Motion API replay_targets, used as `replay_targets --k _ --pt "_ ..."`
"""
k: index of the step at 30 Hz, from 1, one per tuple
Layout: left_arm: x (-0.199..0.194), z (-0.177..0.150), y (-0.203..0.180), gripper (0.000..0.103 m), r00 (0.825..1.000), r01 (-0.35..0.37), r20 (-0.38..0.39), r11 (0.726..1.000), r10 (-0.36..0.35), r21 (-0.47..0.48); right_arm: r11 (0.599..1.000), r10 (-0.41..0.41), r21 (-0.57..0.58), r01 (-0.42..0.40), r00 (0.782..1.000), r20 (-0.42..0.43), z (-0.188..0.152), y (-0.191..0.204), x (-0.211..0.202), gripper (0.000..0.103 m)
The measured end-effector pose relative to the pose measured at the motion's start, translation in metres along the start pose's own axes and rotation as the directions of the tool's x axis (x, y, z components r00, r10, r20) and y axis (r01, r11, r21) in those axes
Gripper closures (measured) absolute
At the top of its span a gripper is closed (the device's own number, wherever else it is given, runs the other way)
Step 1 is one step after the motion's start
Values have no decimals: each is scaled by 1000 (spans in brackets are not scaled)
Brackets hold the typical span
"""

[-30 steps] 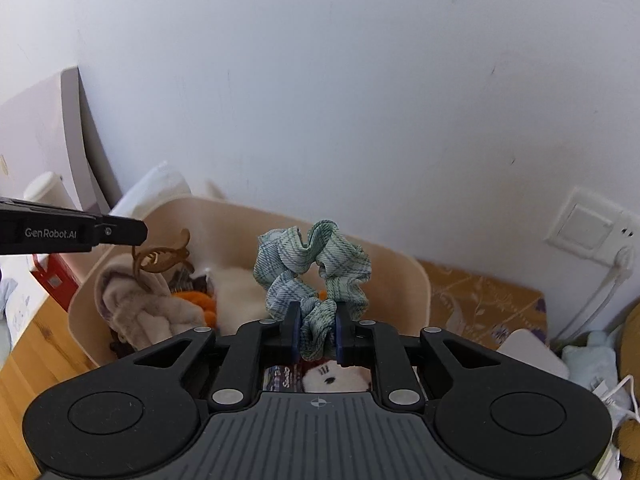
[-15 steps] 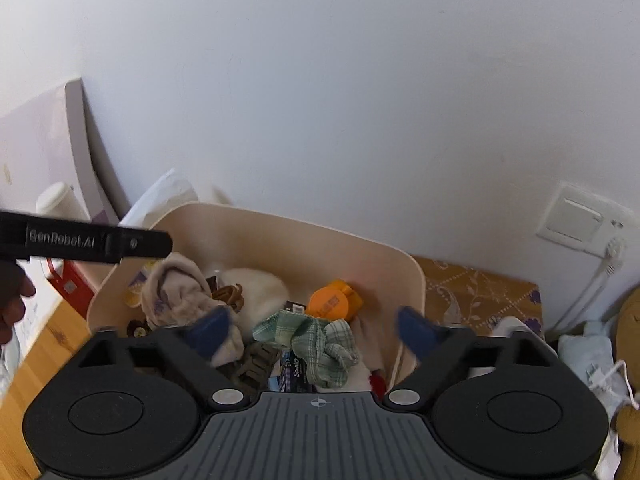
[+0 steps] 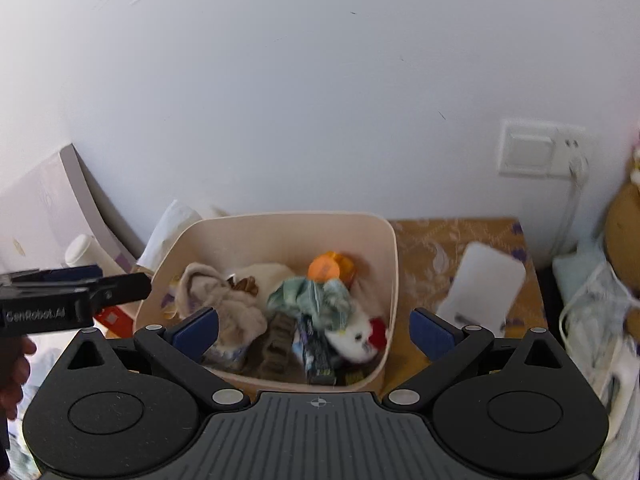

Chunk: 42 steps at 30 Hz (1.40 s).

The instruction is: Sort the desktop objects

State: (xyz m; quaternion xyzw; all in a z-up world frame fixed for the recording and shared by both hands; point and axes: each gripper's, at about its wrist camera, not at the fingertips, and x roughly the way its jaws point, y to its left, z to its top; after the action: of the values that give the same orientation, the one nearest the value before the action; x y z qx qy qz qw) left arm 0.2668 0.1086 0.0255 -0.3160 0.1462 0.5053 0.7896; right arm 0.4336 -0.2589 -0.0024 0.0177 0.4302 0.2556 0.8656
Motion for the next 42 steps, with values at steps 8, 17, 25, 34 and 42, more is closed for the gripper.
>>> replay_targets --k 8,17,25,34,42 --pt "-55 -26 -24 20 999 -50 -1 999 50 4 997 -31 73 38 995 -93 -22 -4 -35 0" --pt "-115 -55 -28 20 999 -52 -4 998 52 -28 997 -69 -28 69 998 -4 -56 9 -100 0" --pt "-173 -82 -21 20 996 -87 22 996 87 -4 994 -97 -45 100 993 65 -86 24 -154 0" --pt "-230 -126 -13 20 997 -63 -35 997 64 37 995 -91 -30 93 993 70 -127 42 -215 0" --pt "-267 -151 -5 20 995 -91 -34 993 94 73 997 -80 -21 80 997 10 -162 55 -241 0"
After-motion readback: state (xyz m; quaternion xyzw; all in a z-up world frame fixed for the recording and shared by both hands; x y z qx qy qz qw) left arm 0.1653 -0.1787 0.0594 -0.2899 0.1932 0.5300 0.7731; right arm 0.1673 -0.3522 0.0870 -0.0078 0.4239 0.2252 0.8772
